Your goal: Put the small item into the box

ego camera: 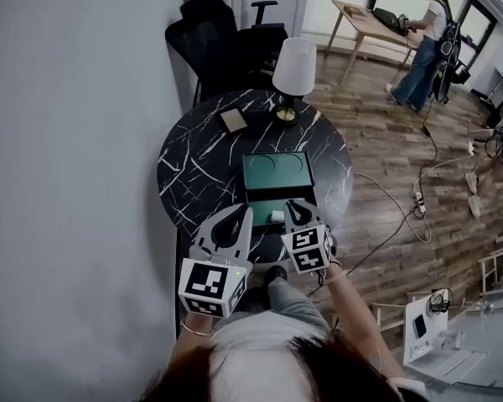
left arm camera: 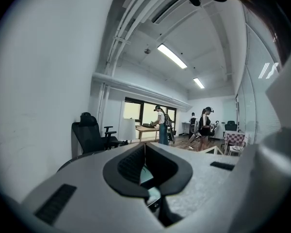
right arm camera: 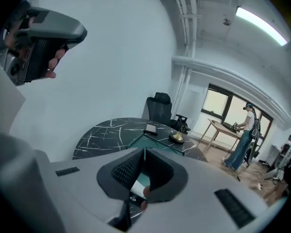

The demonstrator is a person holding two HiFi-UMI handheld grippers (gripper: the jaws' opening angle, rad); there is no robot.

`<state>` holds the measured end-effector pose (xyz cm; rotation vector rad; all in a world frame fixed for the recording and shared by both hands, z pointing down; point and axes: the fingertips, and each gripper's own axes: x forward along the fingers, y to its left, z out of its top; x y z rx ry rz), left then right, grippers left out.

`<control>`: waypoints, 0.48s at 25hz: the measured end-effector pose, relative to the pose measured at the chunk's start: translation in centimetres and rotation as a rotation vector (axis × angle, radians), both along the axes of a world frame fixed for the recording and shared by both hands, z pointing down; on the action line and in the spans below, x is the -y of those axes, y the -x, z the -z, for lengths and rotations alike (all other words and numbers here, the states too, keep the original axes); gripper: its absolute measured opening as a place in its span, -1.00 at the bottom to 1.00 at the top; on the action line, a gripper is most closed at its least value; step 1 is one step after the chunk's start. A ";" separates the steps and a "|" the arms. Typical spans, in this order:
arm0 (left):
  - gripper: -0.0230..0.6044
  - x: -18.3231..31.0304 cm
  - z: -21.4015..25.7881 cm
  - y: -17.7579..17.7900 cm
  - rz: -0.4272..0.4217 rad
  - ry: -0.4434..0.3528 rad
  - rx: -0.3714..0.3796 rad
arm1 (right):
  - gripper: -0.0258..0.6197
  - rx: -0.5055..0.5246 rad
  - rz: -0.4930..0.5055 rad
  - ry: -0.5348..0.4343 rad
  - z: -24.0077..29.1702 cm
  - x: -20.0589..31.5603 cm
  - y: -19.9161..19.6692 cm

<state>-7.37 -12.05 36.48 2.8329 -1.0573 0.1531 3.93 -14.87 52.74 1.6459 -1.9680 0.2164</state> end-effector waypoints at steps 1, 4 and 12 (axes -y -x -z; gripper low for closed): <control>-0.90 0.0 0.0 0.2 0.002 -0.002 0.000 | -0.82 0.003 -0.007 -0.007 0.4 -0.1 0.1; -0.90 0.0 -0.1 0.5 0.004 -0.004 -0.003 | -0.83 0.015 -0.025 -0.035 1.5 -0.3 0.2; -0.90 0.5 -1.1 0.6 0.009 0.010 -0.011 | -0.83 0.064 -0.034 -0.102 4.4 -1.0 1.5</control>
